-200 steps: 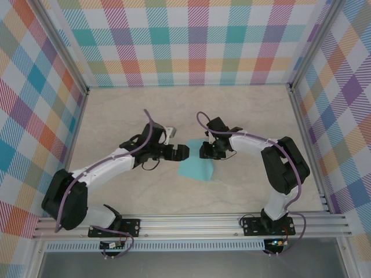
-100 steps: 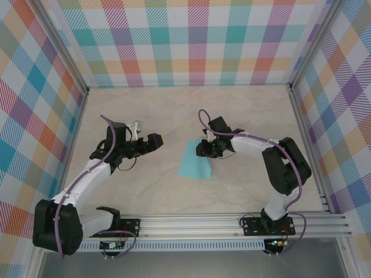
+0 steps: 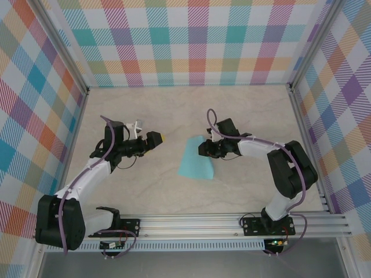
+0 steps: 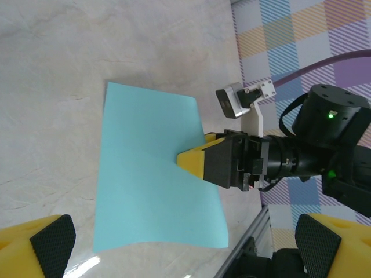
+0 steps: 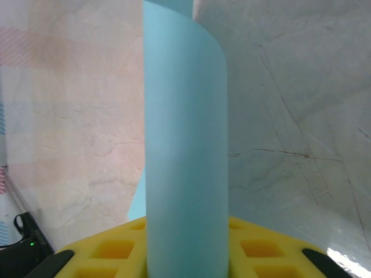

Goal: Fold a paper plane with a square sheet of paper (fold left side to right side)
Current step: Pick up the square sheet of paper from the center of the table, then place a square sheet of paper at the center of the table.

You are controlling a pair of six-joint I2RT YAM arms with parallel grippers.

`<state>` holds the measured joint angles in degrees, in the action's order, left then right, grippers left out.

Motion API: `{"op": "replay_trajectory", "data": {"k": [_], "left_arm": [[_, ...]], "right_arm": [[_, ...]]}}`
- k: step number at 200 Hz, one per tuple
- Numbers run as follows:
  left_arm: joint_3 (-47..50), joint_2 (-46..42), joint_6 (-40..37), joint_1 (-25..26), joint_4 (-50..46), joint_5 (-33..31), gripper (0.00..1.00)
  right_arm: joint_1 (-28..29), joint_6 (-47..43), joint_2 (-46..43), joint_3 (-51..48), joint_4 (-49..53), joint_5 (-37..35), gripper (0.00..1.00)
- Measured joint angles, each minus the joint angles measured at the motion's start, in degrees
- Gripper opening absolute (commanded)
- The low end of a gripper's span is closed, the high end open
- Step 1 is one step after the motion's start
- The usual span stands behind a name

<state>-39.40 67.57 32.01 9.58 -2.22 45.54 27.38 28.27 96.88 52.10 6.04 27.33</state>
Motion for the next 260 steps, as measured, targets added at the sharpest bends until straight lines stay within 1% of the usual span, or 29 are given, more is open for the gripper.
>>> {"op": "replay_trajectory", "data": {"k": [28, 63, 83, 102, 126, 165, 191, 226, 260], "left_arm": [[0.0, 0.5, 1.3, 0.0, 2.7, 3.2, 1.00], [-0.2, 1.2, 2.0, 0.3, 4.6, 6.1, 1.00], [-1.0, 2.1, 2.8, 1.7, 5.7, 6.7, 1.00], [-2.9, 2.8, 3.2, 4.3, 6.4, 7.2, 1.00], [-5.5, 2.9, 3.1, 7.3, 7.6, 7.4, 1.00], [-9.1, 2.8, 2.1, 10.9, 8.6, 7.6, 1.00], [-10.5, 2.7, 1.7, 12.2, 10.1, 8.0, 1.00], [-12.4, 2.0, 1.6, 15.4, 13.4, 9.0, 1.00], [-13.6, -0.1, 1.1, 17.5, 15.0, 9.8, 1.00]], "right_arm": [[-1.9, -0.1, -2.3, -2.1, -2.6, 4.5, 0.28], [-4.6, -0.1, -9.3, -3.5, -5.2, 10.5, 0.28], [-7.0, 0.0, -14.6, -3.8, -6.4, 14.2, 0.27], [-9.2, 0.0, -19.7, -3.8, -6.7, 17.4, 0.27], [-10.9, -1.6, -24.6, -1.4, -3.4, 21.5, 0.27], [-10.9, -5.4, -29.4, 6.3, 3.4, 27.8, 0.27], [-10.9, -7.6, -31.7, 10.6, 7.1, 30.9, 0.27], [-10.9, -9.7, -32.6, 14.9, 11.7, 32.9, 0.27], [-10.9, -10.2, -32.6, 15.5, 13.6, 33.5, 0.27]]}}
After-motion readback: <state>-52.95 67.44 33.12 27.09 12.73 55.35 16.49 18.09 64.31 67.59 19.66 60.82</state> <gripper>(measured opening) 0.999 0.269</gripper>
